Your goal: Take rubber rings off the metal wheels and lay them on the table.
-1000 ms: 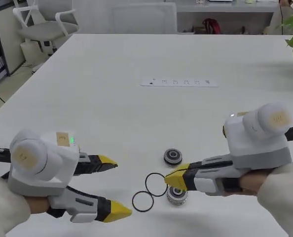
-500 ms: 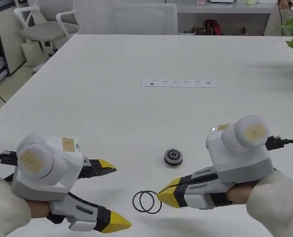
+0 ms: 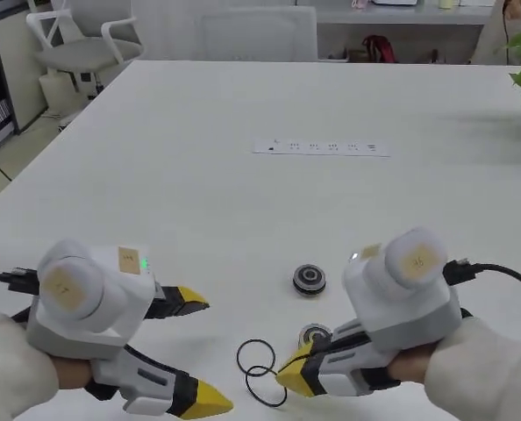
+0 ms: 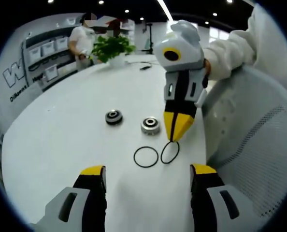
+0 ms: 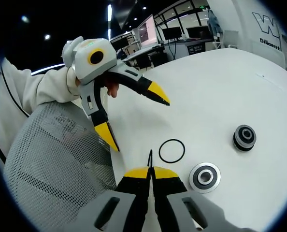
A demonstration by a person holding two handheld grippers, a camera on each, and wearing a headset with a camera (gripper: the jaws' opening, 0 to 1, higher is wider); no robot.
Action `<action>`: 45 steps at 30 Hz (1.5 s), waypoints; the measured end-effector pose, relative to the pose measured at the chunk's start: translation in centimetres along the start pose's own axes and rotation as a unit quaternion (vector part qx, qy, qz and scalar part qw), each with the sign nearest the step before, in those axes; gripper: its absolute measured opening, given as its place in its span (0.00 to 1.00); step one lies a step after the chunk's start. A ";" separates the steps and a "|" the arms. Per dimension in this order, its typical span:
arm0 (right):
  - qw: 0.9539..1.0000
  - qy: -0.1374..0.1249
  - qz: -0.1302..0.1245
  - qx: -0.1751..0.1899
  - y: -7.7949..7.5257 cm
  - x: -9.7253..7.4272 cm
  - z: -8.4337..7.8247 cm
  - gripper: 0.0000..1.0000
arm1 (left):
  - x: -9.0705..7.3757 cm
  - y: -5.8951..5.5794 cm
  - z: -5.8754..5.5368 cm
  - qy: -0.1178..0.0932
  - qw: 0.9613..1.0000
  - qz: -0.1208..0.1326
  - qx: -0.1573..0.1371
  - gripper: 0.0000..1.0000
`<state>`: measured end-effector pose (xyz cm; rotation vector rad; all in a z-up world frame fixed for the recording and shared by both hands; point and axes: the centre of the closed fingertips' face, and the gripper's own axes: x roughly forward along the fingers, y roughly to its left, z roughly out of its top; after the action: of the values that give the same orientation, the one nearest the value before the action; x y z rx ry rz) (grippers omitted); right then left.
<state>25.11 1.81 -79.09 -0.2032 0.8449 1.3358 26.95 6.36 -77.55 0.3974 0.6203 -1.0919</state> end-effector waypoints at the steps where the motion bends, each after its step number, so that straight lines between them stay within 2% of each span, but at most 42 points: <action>1: 1.000 0.002 0.000 0.000 0.0 0.0 -0.1 0.00 | 0.0 0.0 0.0 0.001 1.000 0.000 0.000 0.72; 10: 1.000 0.010 -0.021 -0.004 -0.9 0.2 -0.5 0.00 | 0.0 -0.2 -0.1 0.004 1.000 -0.002 0.001 0.71; 14: 1.000 0.006 -0.019 -0.003 -0.8 0.2 -0.5 0.00 | 0.0 -0.2 -0.1 0.004 1.000 -0.002 0.001 0.71; 21: 0.999 0.018 -0.025 -0.024 -1.0 0.4 -0.9 0.04 | 0.0 -0.1 -0.2 0.005 1.000 -0.001 0.000 0.71; 23: 0.999 0.017 -0.025 -0.027 -1.0 0.4 -0.8 0.08 | -0.1 -0.1 -0.2 0.005 1.000 -0.001 0.000 0.71; 27: 0.999 0.016 -0.029 -0.030 -1.2 0.3 -0.7 0.09 | 0.0 0.0 -0.2 0.005 1.000 -0.001 0.000 0.71; 35: 0.999 -0.006 -0.042 -0.028 -1.7 -0.4 0.3 0.12 | -0.1 -0.1 -0.5 0.008 1.000 -0.002 0.000 0.70; 45: 0.997 -0.050 -0.055 -0.018 -2.7 -2.0 2.1 0.17 | -0.1 -0.2 -0.6 0.010 1.000 -0.001 0.000 0.70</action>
<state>28.41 0.81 -77.27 -0.2067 0.7154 1.2479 26.58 6.71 -77.97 0.4081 0.6391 -1.0916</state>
